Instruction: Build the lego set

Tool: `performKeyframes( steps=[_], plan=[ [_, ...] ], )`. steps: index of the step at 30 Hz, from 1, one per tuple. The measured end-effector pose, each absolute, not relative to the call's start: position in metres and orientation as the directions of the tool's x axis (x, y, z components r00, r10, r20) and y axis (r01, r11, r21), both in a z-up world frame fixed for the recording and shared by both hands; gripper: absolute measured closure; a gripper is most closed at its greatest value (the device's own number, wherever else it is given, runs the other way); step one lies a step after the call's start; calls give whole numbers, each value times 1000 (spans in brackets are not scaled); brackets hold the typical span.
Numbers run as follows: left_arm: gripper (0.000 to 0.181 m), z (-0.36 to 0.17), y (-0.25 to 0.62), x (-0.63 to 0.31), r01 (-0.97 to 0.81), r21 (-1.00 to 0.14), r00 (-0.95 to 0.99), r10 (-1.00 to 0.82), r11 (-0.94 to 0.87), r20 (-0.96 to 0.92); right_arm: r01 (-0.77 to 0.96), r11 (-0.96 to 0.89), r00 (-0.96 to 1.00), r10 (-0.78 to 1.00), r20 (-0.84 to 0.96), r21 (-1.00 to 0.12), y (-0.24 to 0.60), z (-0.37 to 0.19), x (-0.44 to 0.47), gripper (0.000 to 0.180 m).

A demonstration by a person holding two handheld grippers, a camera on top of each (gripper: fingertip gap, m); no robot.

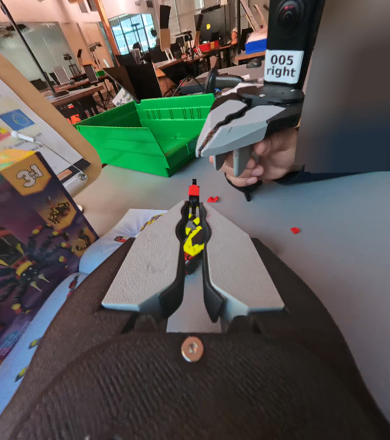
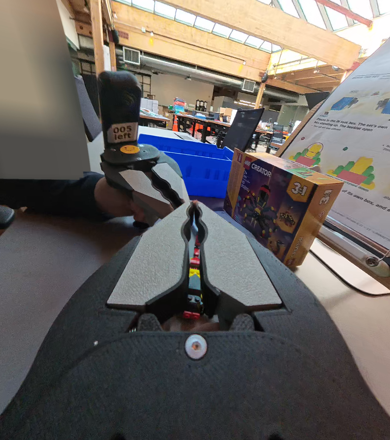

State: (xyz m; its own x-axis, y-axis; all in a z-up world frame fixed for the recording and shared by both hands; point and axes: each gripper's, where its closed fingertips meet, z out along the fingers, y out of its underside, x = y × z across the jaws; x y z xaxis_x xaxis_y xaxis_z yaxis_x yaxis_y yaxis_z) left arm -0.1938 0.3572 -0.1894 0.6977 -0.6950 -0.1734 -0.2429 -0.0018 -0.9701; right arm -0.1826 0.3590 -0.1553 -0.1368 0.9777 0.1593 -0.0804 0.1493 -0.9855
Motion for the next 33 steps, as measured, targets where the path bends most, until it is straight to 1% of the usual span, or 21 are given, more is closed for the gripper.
performKeyframes(
  steps=[2,4,7,13,16,18,22,26,27,29,31,33],
  plan=[
    [176,-189,357,-191,-201,-979,695,-707,-16,-131,-79,121,-161,978,133,-989,356,-156,-183,180],
    [176,-190,356,-189,-216,-976,689,-710,-11,-145,-58,137,-158,977,145,-989,356,-160,-185,178],
    [176,-193,356,-189,-298,-954,683,-692,27,-233,-61,192,-168,965,200,-979,350,-163,-186,178],
    [176,-196,349,-180,-399,-911,636,-687,99,-353,-29,290,-189,938,290,-957,339,-171,-190,180],
    [176,-196,351,-182,-456,-881,636,-647,125,-421,-26,327,-169,930,326,-945,341,-173,-190,180],
    [176,-197,355,-187,-523,-840,631,-597,143,-495,12,331,-153,933,325,-944,345,-177,-191,180],
    [176,-203,357,-191,-631,-758,578,-550,167,-602,61,381,-130,919,371,-923,349,-183,-192,169],
    [176,-206,355,-187,-640,-749,557,-568,171,-606,67,511,-172,852,495,-857,338,-189,-191,167],
    [176,-207,354,-187,-643,-747,553,-572,169,-606,76,542,-189,832,522,-837,335,-193,-191,163],
    [176,-209,354,-187,-658,-733,539,-573,171,-617,90,593,-179,800,573,-800,335,-195,-191,166],
    [176,-210,353,-187,-672,-719,525,-571,177,-631,98,608,-149,792,593,-788,339,-194,-192,175],
    [176,-211,354,-188,-686,-706,519,-562,175,-644,108,608,-142,793,593,-787,341,-195,-193,175]
  ],
)
